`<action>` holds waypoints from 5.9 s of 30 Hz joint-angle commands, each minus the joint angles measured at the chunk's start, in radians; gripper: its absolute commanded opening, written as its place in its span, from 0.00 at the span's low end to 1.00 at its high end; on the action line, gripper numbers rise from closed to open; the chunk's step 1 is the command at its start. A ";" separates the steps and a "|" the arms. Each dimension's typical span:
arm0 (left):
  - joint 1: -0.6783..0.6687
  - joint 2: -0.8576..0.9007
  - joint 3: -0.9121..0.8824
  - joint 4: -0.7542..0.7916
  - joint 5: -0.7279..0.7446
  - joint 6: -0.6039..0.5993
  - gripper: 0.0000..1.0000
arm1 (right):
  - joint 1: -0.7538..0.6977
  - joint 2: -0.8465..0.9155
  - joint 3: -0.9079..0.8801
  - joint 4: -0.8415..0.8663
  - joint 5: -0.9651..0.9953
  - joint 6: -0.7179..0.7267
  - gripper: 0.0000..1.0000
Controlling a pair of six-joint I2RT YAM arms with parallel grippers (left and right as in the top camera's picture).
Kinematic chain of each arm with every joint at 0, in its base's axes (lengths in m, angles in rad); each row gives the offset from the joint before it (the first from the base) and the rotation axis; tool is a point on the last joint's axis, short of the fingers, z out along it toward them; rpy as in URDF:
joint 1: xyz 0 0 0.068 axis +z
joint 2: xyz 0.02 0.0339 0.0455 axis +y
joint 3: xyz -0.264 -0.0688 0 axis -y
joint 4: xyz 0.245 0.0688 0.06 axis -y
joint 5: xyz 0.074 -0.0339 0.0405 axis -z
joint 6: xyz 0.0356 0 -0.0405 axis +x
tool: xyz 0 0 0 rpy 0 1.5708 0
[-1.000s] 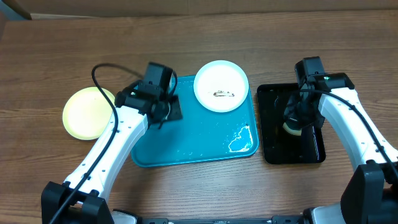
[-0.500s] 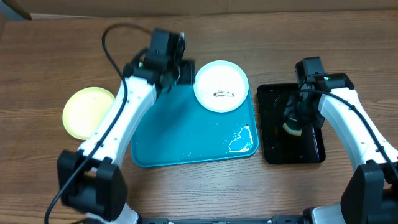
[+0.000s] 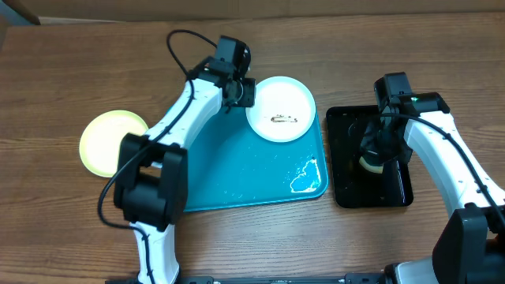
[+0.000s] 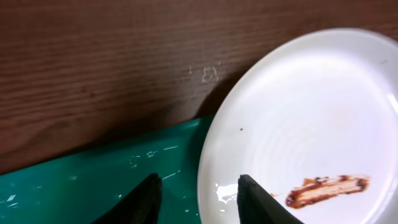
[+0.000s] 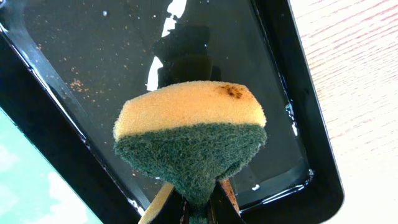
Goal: Clean dirty plates on tray and stack at the side
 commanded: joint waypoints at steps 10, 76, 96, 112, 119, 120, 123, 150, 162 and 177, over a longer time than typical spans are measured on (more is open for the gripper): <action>-0.011 0.067 0.007 -0.062 0.012 -0.034 0.17 | -0.001 -0.018 -0.004 0.002 0.002 -0.006 0.04; -0.072 0.067 -0.109 -0.524 0.072 -0.132 0.04 | 0.524 0.306 -0.056 0.550 -0.483 0.060 0.04; -0.057 0.067 -0.109 -0.532 0.015 -0.166 0.04 | 0.382 0.320 -0.053 0.291 -0.116 0.084 0.04; -0.054 0.061 -0.109 -0.535 0.019 -0.180 0.04 | 0.365 0.143 -0.021 0.253 0.052 0.194 0.04; -0.054 0.056 -0.108 -0.535 0.019 -0.184 0.04 | 0.340 -0.005 -0.014 0.233 0.053 0.177 0.04; -0.054 0.051 -0.108 -0.534 0.018 -0.184 0.04 | 0.327 -0.021 -0.014 0.229 0.054 0.168 0.04; -0.054 0.014 -0.108 -0.528 0.009 -0.184 0.04 | 0.271 -0.055 -0.014 0.207 0.056 0.138 0.04; -0.158 -0.417 -0.108 -0.606 -0.808 -0.282 0.04 | -0.059 0.175 -0.023 0.220 -0.344 -0.190 0.04; -0.247 -0.417 -0.108 -0.610 -0.901 -0.289 0.04 | -0.065 0.305 -0.023 0.206 -0.134 -0.113 0.04; -0.246 -0.417 -0.108 -0.614 -0.897 -0.293 0.04 | -0.060 0.306 -0.023 0.198 -0.182 -0.158 0.04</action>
